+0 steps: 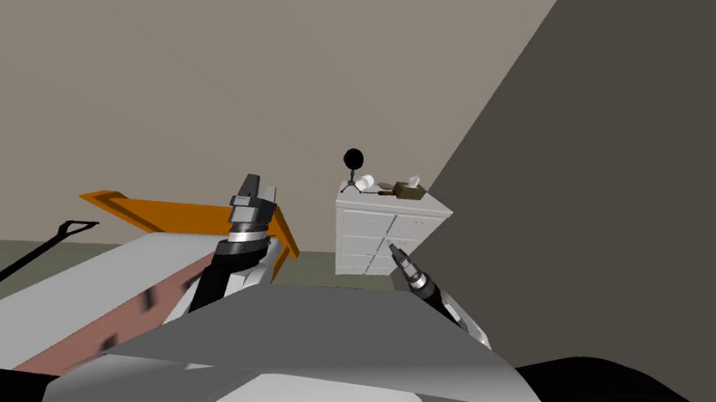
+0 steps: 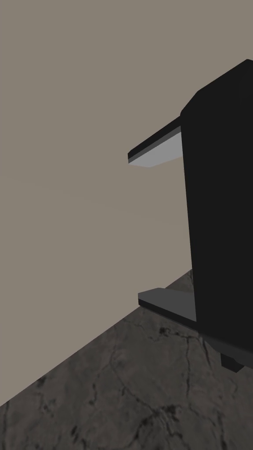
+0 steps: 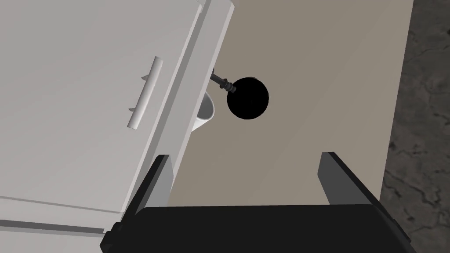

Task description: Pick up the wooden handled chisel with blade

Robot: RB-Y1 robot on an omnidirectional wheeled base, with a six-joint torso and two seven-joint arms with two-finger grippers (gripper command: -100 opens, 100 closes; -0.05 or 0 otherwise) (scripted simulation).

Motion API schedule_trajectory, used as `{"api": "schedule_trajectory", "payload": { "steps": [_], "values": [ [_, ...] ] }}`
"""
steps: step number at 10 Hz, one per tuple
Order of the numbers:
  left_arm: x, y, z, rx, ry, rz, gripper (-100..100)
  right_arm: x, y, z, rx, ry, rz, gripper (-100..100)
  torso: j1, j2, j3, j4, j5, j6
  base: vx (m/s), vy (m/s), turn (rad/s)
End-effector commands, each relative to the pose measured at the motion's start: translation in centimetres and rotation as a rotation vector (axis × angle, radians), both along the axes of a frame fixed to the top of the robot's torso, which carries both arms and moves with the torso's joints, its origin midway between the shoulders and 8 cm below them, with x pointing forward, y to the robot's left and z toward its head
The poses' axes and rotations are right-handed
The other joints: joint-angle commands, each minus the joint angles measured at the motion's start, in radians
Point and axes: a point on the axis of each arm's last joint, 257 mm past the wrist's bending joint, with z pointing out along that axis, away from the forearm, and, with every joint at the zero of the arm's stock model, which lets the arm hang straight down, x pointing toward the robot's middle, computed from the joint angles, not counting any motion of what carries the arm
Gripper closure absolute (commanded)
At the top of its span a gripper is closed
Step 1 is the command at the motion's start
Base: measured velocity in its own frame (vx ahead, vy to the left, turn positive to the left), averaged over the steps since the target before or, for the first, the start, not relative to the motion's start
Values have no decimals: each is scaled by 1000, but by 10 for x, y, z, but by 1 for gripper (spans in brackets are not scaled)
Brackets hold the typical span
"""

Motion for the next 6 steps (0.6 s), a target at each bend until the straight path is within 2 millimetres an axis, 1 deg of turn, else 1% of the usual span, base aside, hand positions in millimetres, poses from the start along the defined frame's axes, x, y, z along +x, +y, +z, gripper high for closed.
{"api": "schedule_trajectory", "payload": {
  "steps": [1, 2, 3, 5, 6],
  "values": [
    [0, 0, 0, 0, 0, 0, 0, -5, -3, -11, -49, 17, 33, -100, 0, 0, 0, 0, 0, 0, -71, -1, 55],
    [0, 0, 0, 0, 0, 0, 0, -6, -4, -12, -63, 19, 40, -100, 0, 0, 0, 0, 0, 0, -30, 5, -2],
    [0, 0, 0, 0, 0, 0, 0, -12, -10, -27, -102, 41, 69, -100, 1, -2, -1, 0, 0, 0, -50, 10, 106],
    [0, 0, 0, 0, 0, 0, 0, -14, -14, -29, -138, 49, 87, -100, 1, -1, 0, 0, 0, 0, -42, 1, 27],
    [0, 0, 0, 0, 0, 0, 0, -21, -23, -44, -180, 72, 115, -100, 1, -2, -1, 0, 0, 0, -54, -1, 131]
  ]
}}
